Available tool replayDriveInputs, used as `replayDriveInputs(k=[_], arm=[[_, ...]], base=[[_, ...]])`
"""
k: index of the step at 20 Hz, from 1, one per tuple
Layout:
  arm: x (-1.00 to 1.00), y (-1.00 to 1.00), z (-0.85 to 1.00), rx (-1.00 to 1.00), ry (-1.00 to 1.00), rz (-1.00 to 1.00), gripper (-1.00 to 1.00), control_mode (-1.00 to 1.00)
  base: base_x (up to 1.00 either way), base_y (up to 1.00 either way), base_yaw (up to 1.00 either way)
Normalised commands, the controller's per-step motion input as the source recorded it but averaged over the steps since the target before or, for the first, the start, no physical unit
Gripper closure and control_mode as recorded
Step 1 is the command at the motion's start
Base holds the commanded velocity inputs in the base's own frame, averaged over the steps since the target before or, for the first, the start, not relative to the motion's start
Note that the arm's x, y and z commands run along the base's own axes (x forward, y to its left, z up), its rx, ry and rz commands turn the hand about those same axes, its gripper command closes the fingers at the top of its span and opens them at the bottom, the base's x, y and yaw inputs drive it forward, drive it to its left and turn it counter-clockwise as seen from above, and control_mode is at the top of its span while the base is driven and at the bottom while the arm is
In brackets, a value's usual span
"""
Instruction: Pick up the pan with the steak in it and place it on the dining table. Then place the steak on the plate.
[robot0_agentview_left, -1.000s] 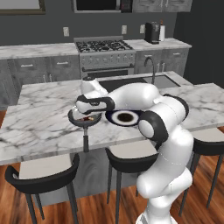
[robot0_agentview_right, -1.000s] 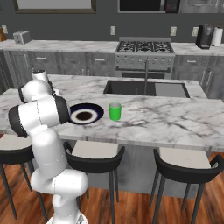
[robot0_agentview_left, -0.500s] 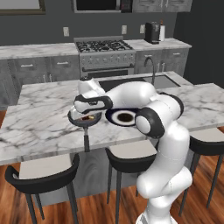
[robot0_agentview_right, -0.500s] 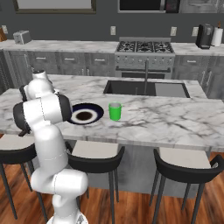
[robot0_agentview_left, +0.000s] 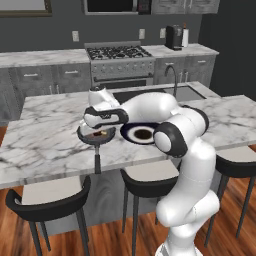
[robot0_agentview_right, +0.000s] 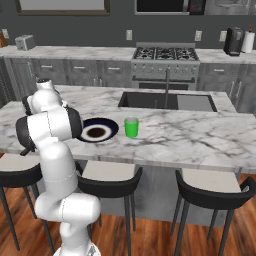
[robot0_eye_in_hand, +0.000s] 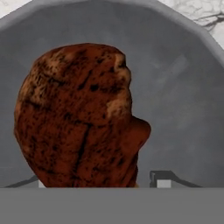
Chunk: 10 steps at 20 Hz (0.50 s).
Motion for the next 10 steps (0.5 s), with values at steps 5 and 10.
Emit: replayDriveInputs(k=[5, 10], arm=[[0.00, -0.02, 0.47, 0.06, -0.01, -0.01, 1.00, -1.00], [-0.15, -0.30, 0.54, 0.02, -0.01, -0.06, 1.00, -1.00]], base=[[0.00, 0.00, 0.00], [0.00, 0.00, 0.00]])
